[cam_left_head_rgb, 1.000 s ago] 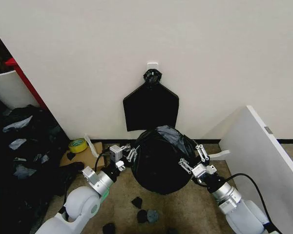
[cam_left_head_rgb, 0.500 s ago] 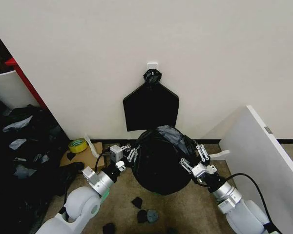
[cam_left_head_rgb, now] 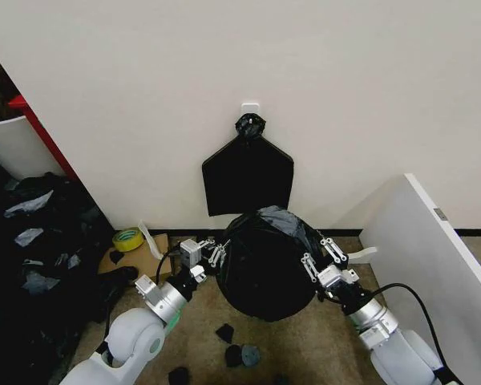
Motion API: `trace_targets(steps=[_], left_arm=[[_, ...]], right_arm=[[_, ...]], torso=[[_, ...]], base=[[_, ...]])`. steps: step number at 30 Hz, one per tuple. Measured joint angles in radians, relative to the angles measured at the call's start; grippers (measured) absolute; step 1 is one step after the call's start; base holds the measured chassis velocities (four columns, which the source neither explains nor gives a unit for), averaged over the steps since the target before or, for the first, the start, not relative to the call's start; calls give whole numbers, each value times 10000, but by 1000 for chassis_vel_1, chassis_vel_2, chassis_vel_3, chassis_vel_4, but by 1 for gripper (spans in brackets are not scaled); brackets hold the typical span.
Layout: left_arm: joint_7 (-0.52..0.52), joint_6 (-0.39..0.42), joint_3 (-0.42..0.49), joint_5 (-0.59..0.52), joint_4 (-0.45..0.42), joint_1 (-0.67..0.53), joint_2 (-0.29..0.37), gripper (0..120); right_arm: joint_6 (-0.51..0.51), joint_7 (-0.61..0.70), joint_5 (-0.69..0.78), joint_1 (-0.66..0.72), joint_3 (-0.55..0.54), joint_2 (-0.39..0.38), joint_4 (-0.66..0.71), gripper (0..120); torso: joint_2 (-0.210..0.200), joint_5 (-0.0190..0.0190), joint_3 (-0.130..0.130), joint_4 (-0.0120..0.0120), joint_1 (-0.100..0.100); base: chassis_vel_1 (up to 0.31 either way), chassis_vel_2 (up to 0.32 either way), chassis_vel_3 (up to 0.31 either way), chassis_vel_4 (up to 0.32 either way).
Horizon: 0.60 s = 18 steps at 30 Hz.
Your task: Place the garbage bag over the trash bin.
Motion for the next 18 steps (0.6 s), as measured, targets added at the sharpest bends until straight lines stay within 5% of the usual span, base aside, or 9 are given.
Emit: trace_targets(steps=[3,18], left_arm=[[27,-18,-1,82,-18,63,4,5],[1579,-840,-317,1114,160,229,284,5]], right_arm=[[-143,27,325,14,-48,-39,78,0],[-1071,-837,3417,695,172,-1034,-549,0]], torso=[[0,0,0,0,0],[0,1,0,1,0]], base=[[0,0,0,0],[0,0,0,0]])
